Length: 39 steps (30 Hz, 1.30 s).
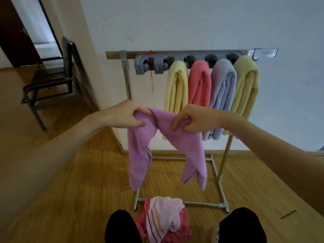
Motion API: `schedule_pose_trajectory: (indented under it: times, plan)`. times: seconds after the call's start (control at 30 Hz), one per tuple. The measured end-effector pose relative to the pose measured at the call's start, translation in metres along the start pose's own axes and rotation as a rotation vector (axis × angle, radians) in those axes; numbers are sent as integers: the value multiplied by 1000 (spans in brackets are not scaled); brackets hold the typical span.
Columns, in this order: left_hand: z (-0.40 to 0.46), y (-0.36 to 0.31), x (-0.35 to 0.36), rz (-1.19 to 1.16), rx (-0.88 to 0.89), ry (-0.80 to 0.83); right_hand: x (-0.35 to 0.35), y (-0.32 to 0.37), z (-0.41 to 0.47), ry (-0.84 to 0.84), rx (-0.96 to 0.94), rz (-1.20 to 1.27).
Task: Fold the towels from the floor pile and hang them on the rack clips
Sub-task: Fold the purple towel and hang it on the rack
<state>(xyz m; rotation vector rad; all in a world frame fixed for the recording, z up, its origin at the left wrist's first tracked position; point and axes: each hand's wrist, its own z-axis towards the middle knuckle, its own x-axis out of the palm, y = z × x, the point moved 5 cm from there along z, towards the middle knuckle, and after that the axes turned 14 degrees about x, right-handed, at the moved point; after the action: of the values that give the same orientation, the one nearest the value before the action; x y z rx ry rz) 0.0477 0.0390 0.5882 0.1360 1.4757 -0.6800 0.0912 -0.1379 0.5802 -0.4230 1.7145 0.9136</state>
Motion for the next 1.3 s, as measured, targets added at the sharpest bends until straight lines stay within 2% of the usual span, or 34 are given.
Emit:
schedule_pose_trajectory:
  times: [0.1,0.2,0.37,0.47,0.57,0.67,0.8,0.93,1.3]
  plan:
    - [6,6,-16,47,37,-225,-26,8,19,-201,58,-4]
    - [13,13,-31,247,93,-446,-46,10,39,-401,96,1]
    - [30,28,-53,512,66,-627,-68,21,66,-626,158,-65]
    - [41,36,-63,574,43,-662,-74,24,81,-758,192,-117]
    - [57,40,-73,665,35,-656,-75,22,91,-808,278,-78]
    - [75,51,-84,718,-22,-597,-68,17,104,-761,354,113]
    - [95,61,-85,837,43,-582,-60,14,129,-756,346,295]
    - [112,66,-85,860,61,-586,-48,10,145,-745,350,382]
    - [128,76,-51,734,149,-553,-5,-26,162,-860,275,270]
